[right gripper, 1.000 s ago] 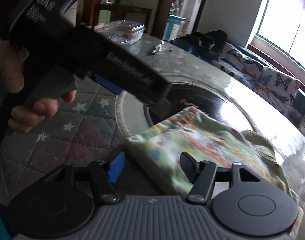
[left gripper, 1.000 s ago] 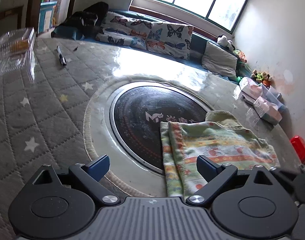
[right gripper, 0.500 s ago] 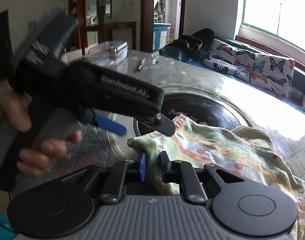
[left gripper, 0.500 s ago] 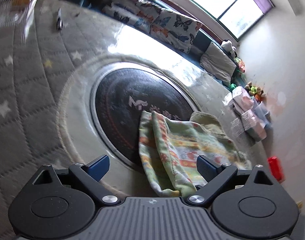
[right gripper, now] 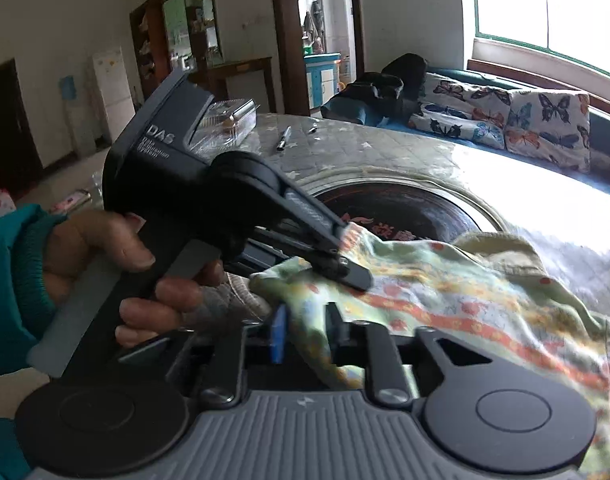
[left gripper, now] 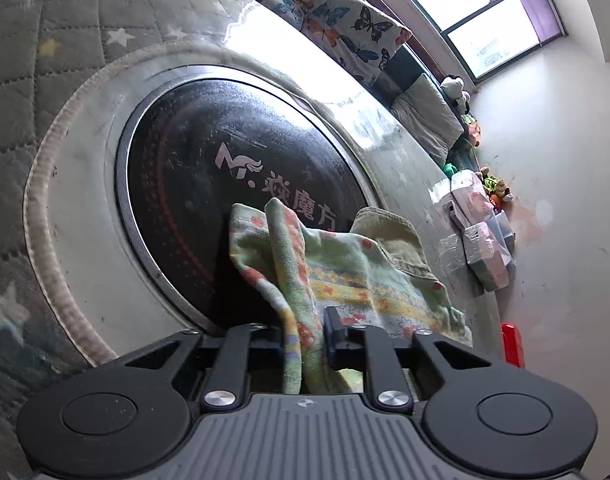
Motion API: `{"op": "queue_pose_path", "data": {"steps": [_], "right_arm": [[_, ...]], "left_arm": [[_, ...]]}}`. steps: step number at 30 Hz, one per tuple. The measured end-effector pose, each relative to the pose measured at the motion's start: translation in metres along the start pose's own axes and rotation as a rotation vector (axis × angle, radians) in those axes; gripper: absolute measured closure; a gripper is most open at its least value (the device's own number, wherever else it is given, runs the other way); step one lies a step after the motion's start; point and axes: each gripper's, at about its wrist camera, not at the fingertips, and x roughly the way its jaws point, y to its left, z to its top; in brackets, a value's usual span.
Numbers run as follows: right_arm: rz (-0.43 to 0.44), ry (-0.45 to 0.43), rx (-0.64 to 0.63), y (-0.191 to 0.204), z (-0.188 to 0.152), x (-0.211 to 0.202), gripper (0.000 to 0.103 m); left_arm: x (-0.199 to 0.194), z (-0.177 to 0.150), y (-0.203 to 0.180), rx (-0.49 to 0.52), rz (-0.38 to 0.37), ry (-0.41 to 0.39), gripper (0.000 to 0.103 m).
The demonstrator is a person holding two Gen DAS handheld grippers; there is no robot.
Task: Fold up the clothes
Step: 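Grasp the shirt edge with the right gripper while the left gripper holds it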
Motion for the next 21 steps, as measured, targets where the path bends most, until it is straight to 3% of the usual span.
{"op": "queue_pose_path", "data": {"steps": [3,5,14,17,21], "right_arm": [[-0.046,-0.01,0.046,-0.018,-0.006,-0.012,0.071],[-0.1,-0.019,0.087,-0.036,-0.009,-0.019,0.057],[-0.437,-0.057,0.313,-0.147,-0.028,-0.038,0.042],[-0.5,-0.054,0.391,-0.181,-0.038,-0.036,0.034],[-0.476,-0.046,0.484,-0.211,-0.049,-0.029,0.034]], "left_arm": [[0.0,0.0,0.001,0.006,0.0,0.002,0.088],[0.0,0.0,0.001,0.014,0.001,0.001,0.089],[0.0,-0.002,-0.002,0.058,0.01,-0.009,0.088],[0.0,-0.002,-0.003,0.066,0.014,-0.012,0.088],[0.001,-0.003,-0.004,0.075,0.019,-0.023,0.088]]}}
